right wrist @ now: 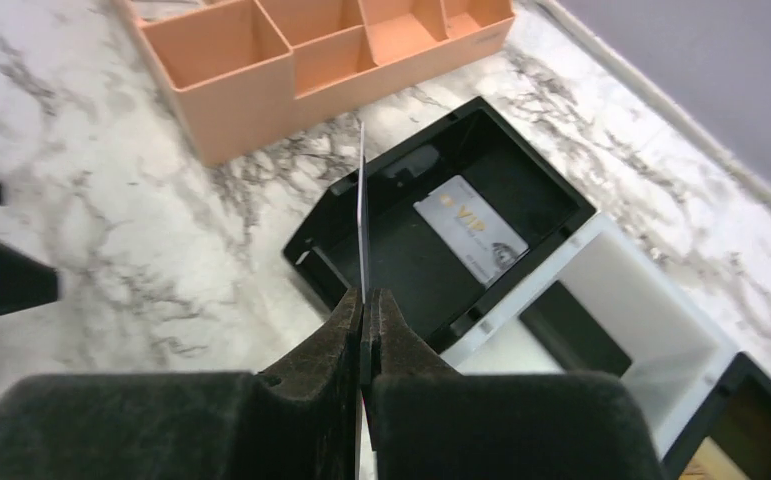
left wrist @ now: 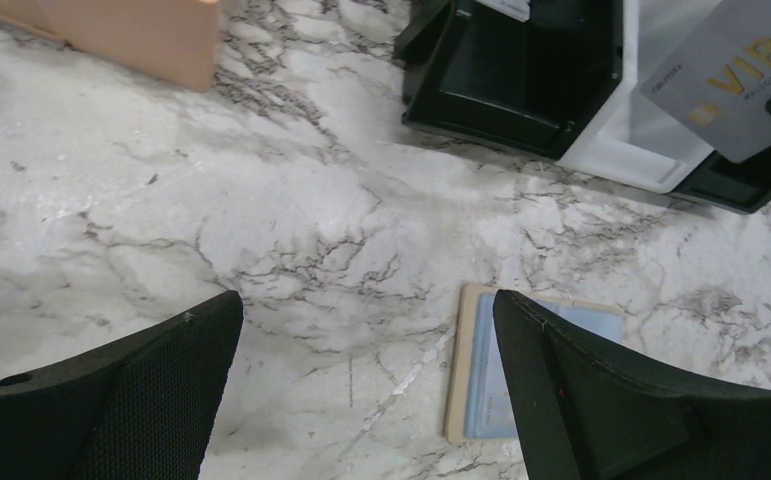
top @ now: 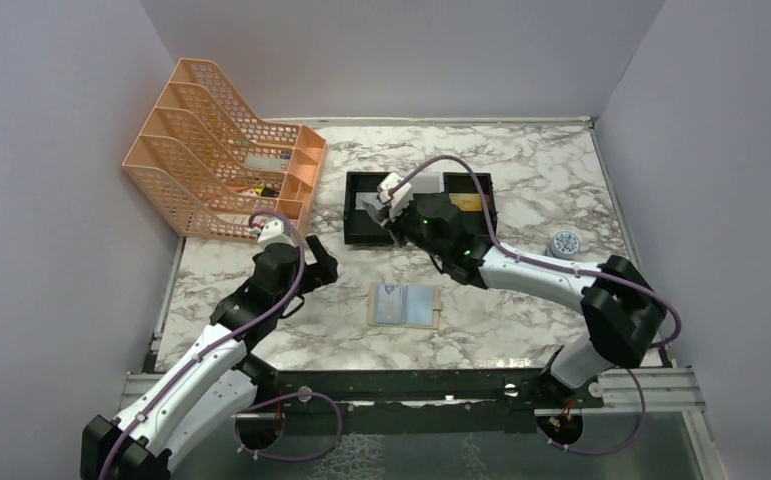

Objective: Take the credit cards out of the card holder

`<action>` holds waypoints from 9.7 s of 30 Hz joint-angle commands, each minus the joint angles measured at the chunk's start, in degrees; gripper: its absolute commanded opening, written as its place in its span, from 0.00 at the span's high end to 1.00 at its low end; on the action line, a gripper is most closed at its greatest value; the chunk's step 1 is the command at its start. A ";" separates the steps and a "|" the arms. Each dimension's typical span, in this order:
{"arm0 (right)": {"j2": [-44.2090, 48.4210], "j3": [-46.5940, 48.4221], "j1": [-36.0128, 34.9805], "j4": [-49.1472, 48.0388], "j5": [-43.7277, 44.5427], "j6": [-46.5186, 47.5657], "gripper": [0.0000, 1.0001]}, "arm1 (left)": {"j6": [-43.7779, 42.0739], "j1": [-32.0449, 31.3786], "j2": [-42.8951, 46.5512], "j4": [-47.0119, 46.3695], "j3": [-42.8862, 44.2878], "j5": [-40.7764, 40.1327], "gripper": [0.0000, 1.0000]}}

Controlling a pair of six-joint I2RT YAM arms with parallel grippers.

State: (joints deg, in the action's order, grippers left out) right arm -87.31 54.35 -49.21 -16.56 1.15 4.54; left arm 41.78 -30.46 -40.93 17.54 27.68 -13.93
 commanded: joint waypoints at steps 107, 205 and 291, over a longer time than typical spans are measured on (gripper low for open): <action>15.50 -26.19 2.45 -1.37 -2.31 -43.96 0.12 | -3.11 -0.10 -2.63 -8.28 -1.68 19.60 0.01; 0.04 -30.56 10.80 -19.63 -34.29 -54.76 0.56 | -1.23 -10.50 -33.11 -31.47 -1.48 25.82 0.52; -6.43 -27.54 10.73 -10.34 -28.16 -53.93 0.92 | -2.74 -15.35 -39.62 -31.85 -1.76 22.96 0.70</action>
State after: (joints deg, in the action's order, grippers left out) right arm -94.15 26.35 -38.17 -27.81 -28.86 -50.19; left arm 38.22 -45.34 -77.23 -13.96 25.52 10.24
